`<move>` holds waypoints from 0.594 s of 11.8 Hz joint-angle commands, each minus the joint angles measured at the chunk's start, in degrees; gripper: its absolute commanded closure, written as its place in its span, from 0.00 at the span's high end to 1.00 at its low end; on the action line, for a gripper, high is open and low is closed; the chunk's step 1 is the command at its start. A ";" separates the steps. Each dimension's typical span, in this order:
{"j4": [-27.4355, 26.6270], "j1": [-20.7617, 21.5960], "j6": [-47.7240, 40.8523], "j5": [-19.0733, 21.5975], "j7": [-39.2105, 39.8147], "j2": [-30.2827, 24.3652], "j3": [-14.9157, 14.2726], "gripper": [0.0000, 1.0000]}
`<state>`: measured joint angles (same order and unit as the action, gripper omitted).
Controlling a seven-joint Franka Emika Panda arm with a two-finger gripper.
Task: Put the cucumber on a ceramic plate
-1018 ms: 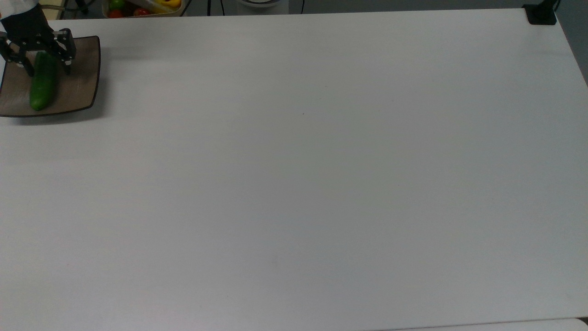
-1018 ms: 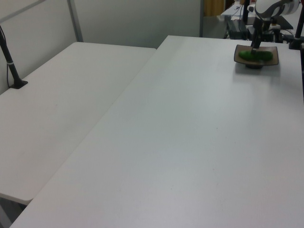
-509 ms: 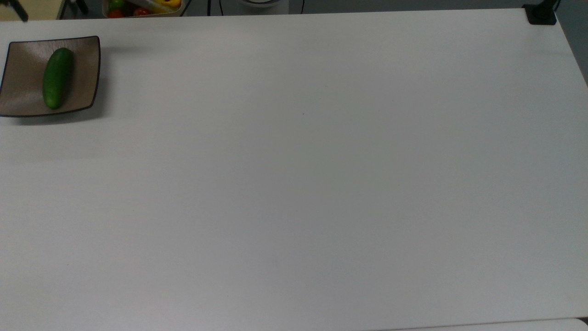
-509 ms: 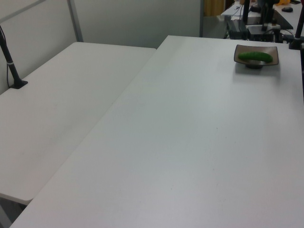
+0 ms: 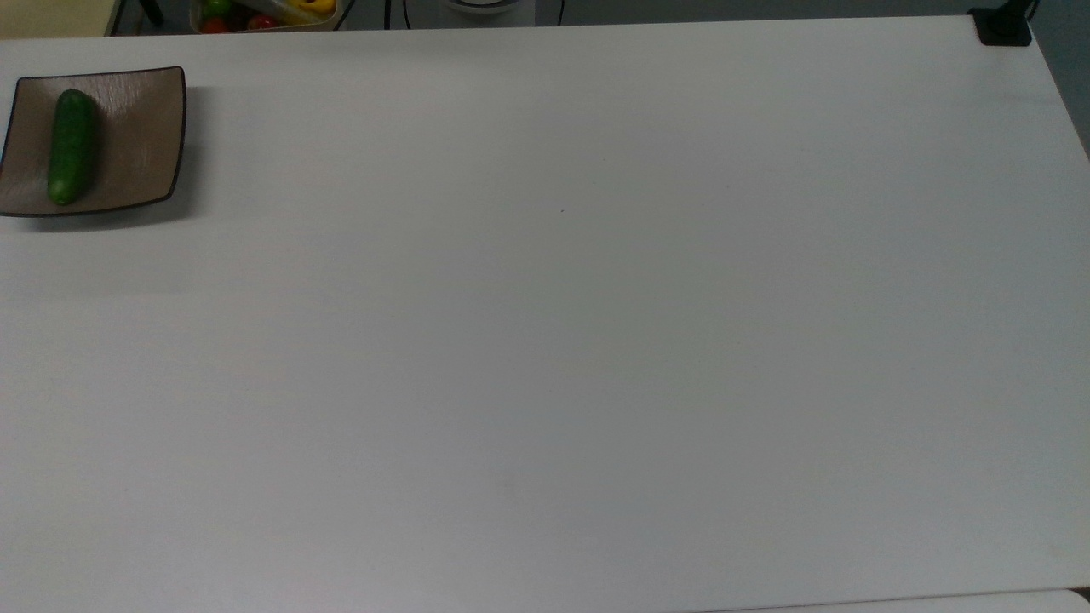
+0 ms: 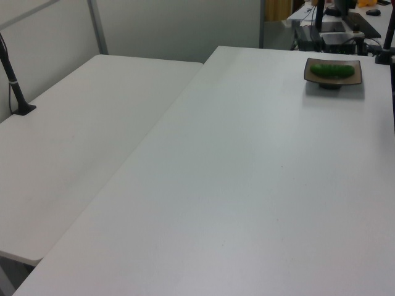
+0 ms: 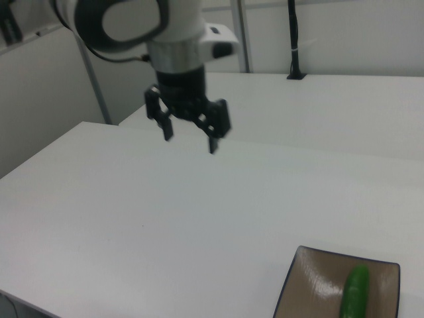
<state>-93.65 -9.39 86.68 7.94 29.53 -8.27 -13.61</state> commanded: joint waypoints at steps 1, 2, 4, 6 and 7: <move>1.46 10.50 -1.25 -0.38 -20.59 0.27 -0.11 1.00; 1.28 12.45 -0.73 -0.64 -24.66 0.36 1.12 1.00; 0.58 12.73 0.24 -1.69 -26.37 0.71 6.46 1.00; -1.08 12.12 3.39 -4.85 -28.81 1.94 12.61 1.00; -1.53 12.20 5.06 -6.25 -29.70 2.99 13.77 1.00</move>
<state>-93.56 3.27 87.54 4.92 2.70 -7.10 -3.77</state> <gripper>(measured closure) 0.000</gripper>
